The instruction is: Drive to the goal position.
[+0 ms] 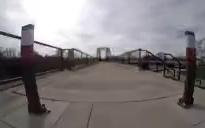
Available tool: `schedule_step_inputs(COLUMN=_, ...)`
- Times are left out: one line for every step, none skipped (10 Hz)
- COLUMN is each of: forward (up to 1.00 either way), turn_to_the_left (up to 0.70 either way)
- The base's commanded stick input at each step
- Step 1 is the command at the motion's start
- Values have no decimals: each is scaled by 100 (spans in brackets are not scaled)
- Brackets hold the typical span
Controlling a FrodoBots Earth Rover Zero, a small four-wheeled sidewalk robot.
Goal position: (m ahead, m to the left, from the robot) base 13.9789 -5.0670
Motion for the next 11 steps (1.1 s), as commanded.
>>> schedule_step_inputs(forward=100, turn_to_the_left=0)
schedule_step_inputs(forward=100, turn_to_the_left=0)
schedule_step_inputs(forward=100, turn_to_the_left=0)
schedule_step_inputs(forward=100, turn_to_the_left=0)
schedule_step_inputs(forward=100, turn_to_the_left=0)
schedule_step_inputs(forward=100, turn_to_the_left=0)
schedule_step_inputs(forward=100, turn_to_the_left=0)
schedule_step_inputs(forward=100, turn_to_the_left=0)
schedule_step_inputs(forward=100, turn_to_the_left=0)
schedule_step_inputs(forward=100, turn_to_the_left=0)
schedule_step_inputs(forward=100, turn_to_the_left=0)
